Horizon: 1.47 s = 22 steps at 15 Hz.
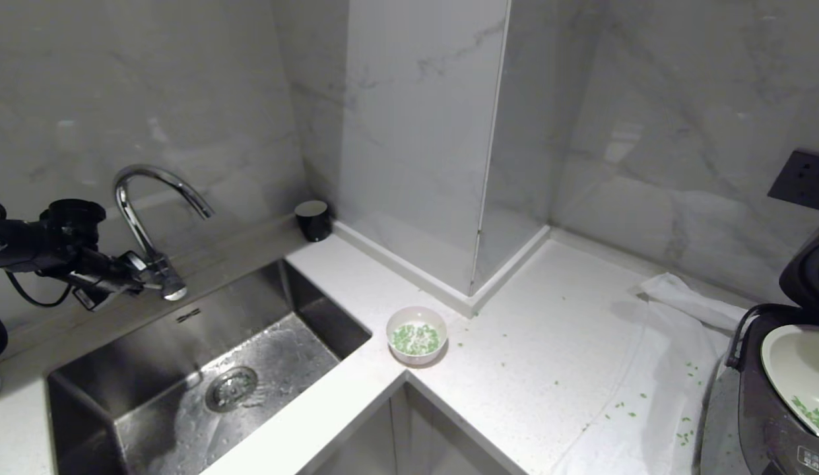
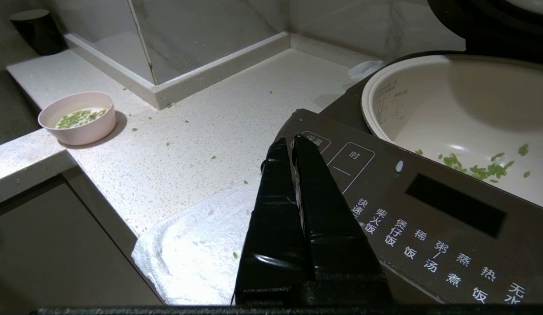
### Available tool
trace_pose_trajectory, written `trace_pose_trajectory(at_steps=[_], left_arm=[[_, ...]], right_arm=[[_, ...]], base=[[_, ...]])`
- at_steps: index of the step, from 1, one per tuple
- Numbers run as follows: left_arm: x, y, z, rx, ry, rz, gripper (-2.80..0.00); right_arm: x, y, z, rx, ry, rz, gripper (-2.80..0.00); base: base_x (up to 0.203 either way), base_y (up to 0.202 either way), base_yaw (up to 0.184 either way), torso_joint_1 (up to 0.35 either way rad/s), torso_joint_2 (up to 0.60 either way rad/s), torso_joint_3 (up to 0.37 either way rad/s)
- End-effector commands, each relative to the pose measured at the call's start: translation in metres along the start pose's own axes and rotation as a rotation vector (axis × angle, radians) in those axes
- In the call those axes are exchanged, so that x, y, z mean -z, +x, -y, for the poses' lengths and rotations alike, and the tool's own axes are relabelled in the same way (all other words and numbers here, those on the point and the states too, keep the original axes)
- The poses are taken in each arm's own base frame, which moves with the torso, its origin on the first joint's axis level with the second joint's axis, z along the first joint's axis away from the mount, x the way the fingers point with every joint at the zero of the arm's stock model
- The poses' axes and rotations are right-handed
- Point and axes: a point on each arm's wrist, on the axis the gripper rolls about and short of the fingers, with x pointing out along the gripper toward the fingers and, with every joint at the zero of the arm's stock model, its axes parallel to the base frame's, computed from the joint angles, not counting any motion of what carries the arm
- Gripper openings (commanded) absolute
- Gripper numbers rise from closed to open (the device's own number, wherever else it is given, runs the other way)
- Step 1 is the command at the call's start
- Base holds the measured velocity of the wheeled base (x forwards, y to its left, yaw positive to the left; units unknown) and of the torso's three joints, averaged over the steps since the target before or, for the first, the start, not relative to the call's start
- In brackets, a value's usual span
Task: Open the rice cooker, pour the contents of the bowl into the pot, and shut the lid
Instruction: Turn off the tap
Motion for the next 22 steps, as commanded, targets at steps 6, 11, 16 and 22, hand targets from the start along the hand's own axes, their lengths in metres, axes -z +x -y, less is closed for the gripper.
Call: trace_pose_trajectory(at_steps=[6, 11, 16, 22], left_arm=[[-0.006, -0.008, 0.001, -0.009, -0.029, 0.033, -2.80], [0.005, -0.055, 0.013, -0.011, -0.033, -0.055, -2.80], [0.047, -0.118, 0.027, 0.084, 0.020, -0.187, -2.80], [0.116, -0.191, 0.017, 0.190, 0.249, -0.180, -2.80]], right_arm=[[0.000, 0.000, 0.000, 0.000, 0.000, 0.000, -2.80], [0.000, 0.000, 0.000, 0.001, 0.000, 0.000, -2.80], [0.000, 0.000, 0.000, 0.000, 0.000, 0.000, -2.80], [0.000, 0.000, 0.000, 0.000, 0.000, 0.000, -2.80]], base=[[0.000, 0.000, 0.000, 0.000, 0.00, 0.000], [0.000, 0.000, 0.000, 0.000, 0.00, 0.000], [0.000, 0.000, 0.000, 0.000, 0.00, 0.000], [0.000, 0.000, 0.000, 0.000, 0.00, 0.000]])
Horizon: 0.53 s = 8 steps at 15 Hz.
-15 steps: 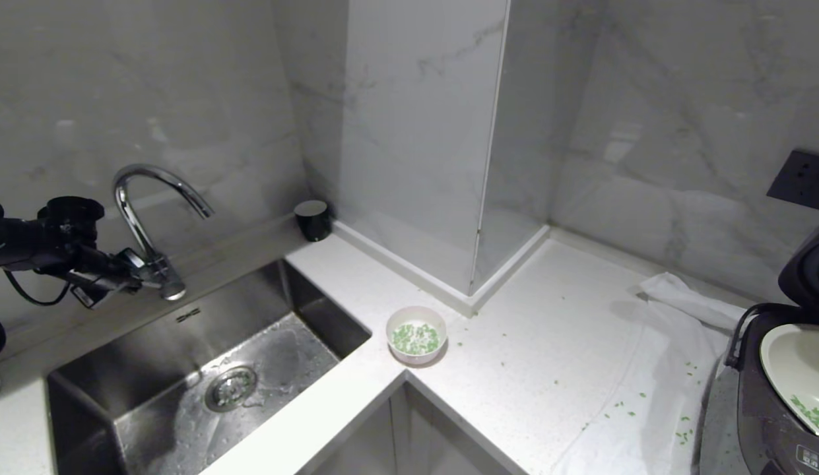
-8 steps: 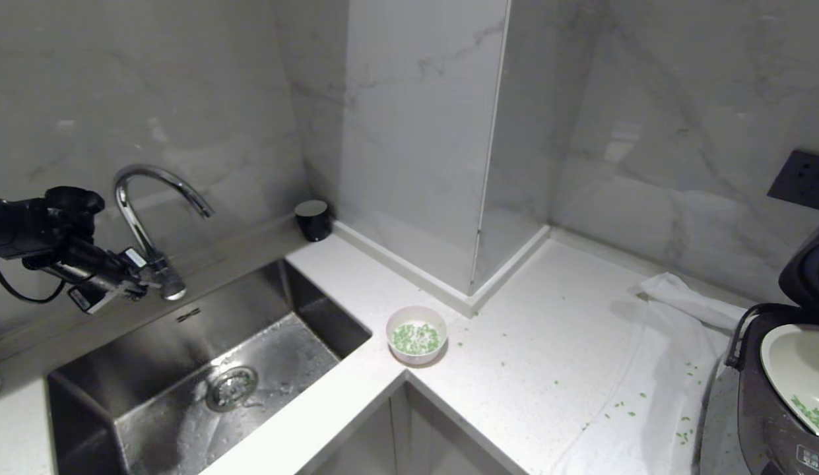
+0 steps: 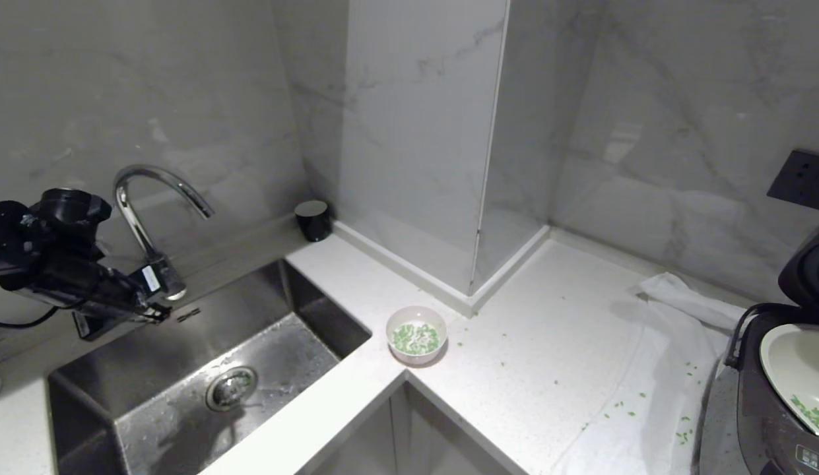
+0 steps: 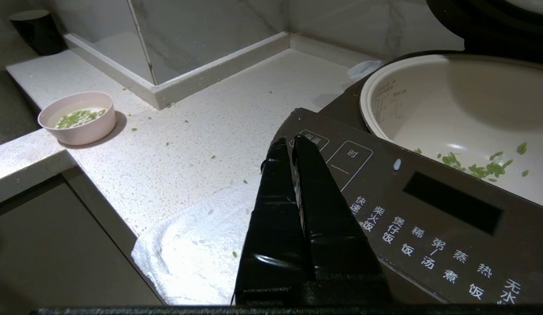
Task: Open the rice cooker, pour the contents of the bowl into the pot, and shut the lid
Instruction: Turn off the tap, then pour the water from the bowl into the rice cooker
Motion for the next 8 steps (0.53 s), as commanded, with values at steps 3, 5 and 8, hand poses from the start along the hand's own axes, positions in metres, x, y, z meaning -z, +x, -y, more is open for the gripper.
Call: trace_pose_trajectory(at_steps=[3, 5, 8], left_arm=[[0.062, -0.076, 0.007, 0.152, 0.207, 0.259, -2.80], [0.083, -0.110, 0.002, 0.200, 0.288, 0.394, -2.80], [0.118, -0.152, -0.013, 0.226, 0.397, 0.550, -2.80]], right_arm=[[0.000, 0.000, 0.000, -0.001, 0.000, -0.001, -2.80], [0.000, 0.000, 0.000, -0.001, 0.000, 0.000, -2.80], [0.000, 0.000, 0.000, -0.001, 0.000, 0.000, -2.80]], base=[[0.000, 0.000, 0.000, 0.000, 0.00, 0.000], [0.000, 0.000, 0.000, 0.000, 0.00, 0.000], [0.000, 0.000, 0.000, 0.000, 0.00, 0.000]])
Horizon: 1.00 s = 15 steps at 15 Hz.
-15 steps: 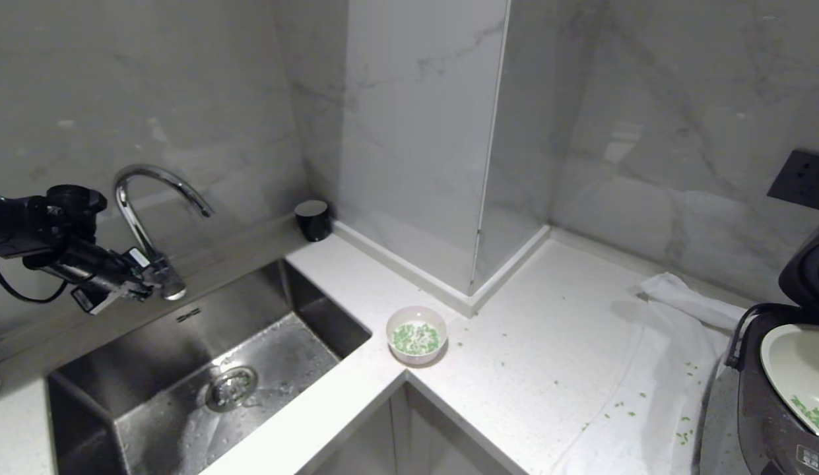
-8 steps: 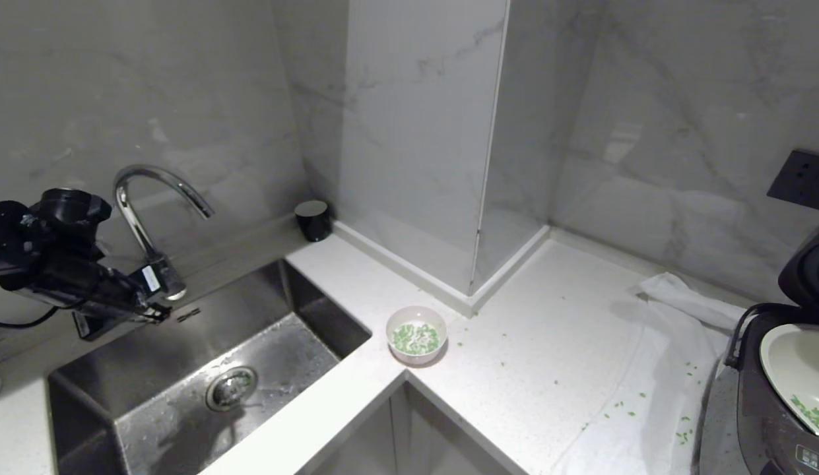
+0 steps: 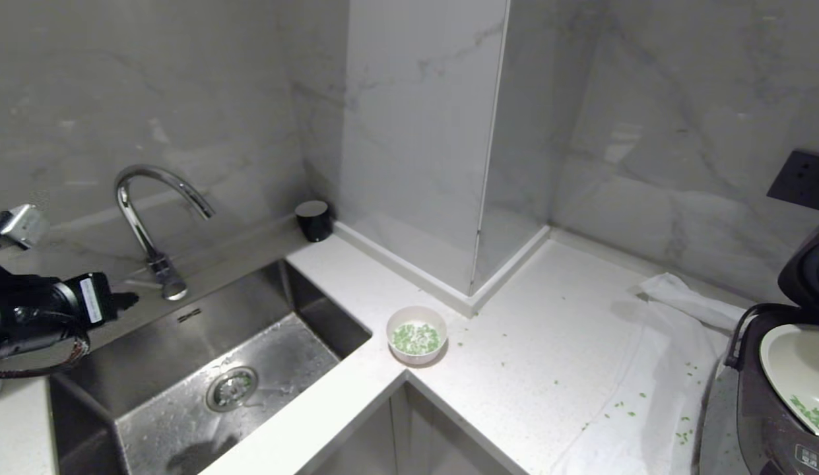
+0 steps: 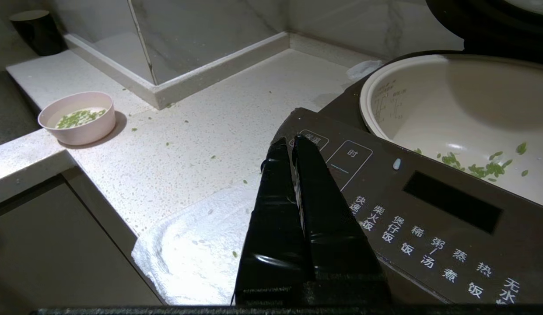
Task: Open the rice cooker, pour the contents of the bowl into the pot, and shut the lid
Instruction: Pour the water from the bowl into the rice cooker
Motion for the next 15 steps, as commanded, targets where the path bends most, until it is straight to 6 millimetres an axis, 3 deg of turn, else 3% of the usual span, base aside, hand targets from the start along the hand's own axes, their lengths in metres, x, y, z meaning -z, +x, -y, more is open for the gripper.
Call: trace_pose_trajectory(at_steps=[1, 4, 8, 11, 15], left_arm=[[0.017, -0.062, 0.006, 0.029, 0.090, 0.174, -2.80], [0.049, -0.108, 0.008, 0.066, 0.181, 0.312, -2.80], [0.096, -0.139, 0.005, 0.163, 0.276, 0.416, -2.80], [0.128, -0.153, -0.002, 0.276, 0.348, 0.485, -2.80], [0.163, -0.155, -0.012, 0.298, 0.373, 0.544, -2.80]], right_arm=[[0.000, 0.000, 0.000, -0.001, 0.000, 0.000, -2.80], [0.000, 0.000, 0.000, -0.001, 0.000, -0.001, -2.80], [0.000, 0.000, 0.000, -0.001, 0.000, 0.000, -2.80], [0.000, 0.000, 0.000, -0.001, 0.000, -0.001, -2.80], [0.000, 0.000, 0.000, -0.001, 0.000, 0.000, -2.80]], base=[[0.000, 0.000, 0.000, 0.000, 0.00, 0.000], [0.000, 0.000, 0.000, 0.000, 0.00, 0.000], [0.000, 0.000, 0.000, 0.000, 0.00, 0.000], [0.000, 0.000, 0.000, 0.000, 0.00, 0.000], [0.000, 0.000, 0.000, 0.000, 0.00, 0.000]])
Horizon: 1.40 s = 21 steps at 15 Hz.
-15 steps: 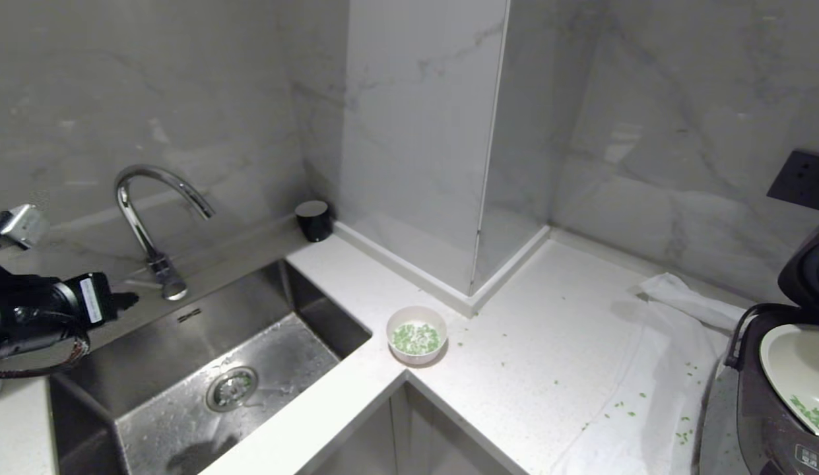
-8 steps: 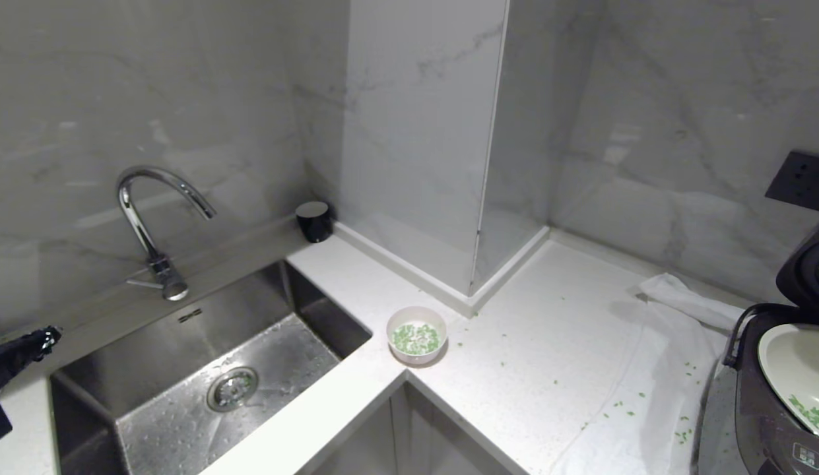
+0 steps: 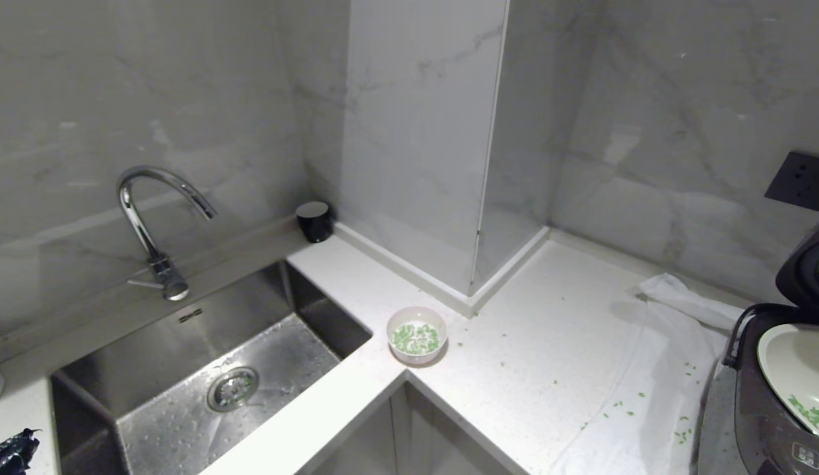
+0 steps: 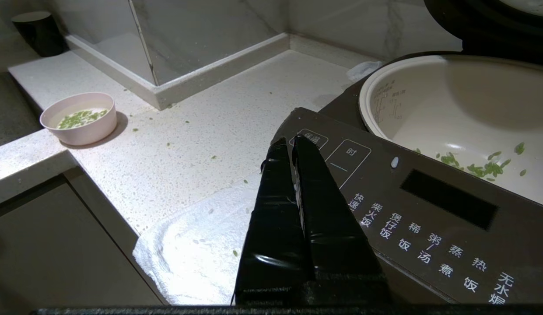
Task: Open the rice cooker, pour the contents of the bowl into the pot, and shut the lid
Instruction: Pour the water from the bowl into the rice cooker
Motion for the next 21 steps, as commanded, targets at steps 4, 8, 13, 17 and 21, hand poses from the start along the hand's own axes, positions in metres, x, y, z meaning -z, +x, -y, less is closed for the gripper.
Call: trace_pose_trajectory(at_steps=[4, 8, 13, 17, 21], left_arm=[[0.049, -0.019, 0.006, -0.033, 0.026, 0.080, -2.80], [0.076, -0.019, 0.003, -0.165, 0.034, 0.039, -2.80], [0.075, -0.019, 0.003, -0.156, 0.048, 0.041, -2.80], [0.083, -0.019, 0.002, -0.235, 0.090, -0.034, -2.80], [0.084, -0.019, 0.002, -0.237, 0.080, -0.036, -2.80]], right_arm=[[0.000, 0.000, 0.000, -0.001, 0.000, -0.001, -2.80], [0.000, 0.000, 0.000, 0.001, 0.000, 0.000, -2.80], [0.000, 0.000, 0.000, -0.001, -0.001, 0.000, -2.80], [0.000, 0.000, 0.000, -0.001, -0.001, 0.000, -2.80], [0.000, 0.000, 0.000, -0.001, -0.001, 0.000, -2.80]], base=[[0.000, 0.000, 0.000, 0.000, 0.00, 0.000], [0.000, 0.000, 0.000, 0.000, 0.00, 0.000], [0.000, 0.000, 0.000, 0.000, 0.00, 0.000], [0.000, 0.000, 0.000, 0.000, 0.00, 0.000], [0.000, 0.000, 0.000, 0.000, 0.00, 0.000]])
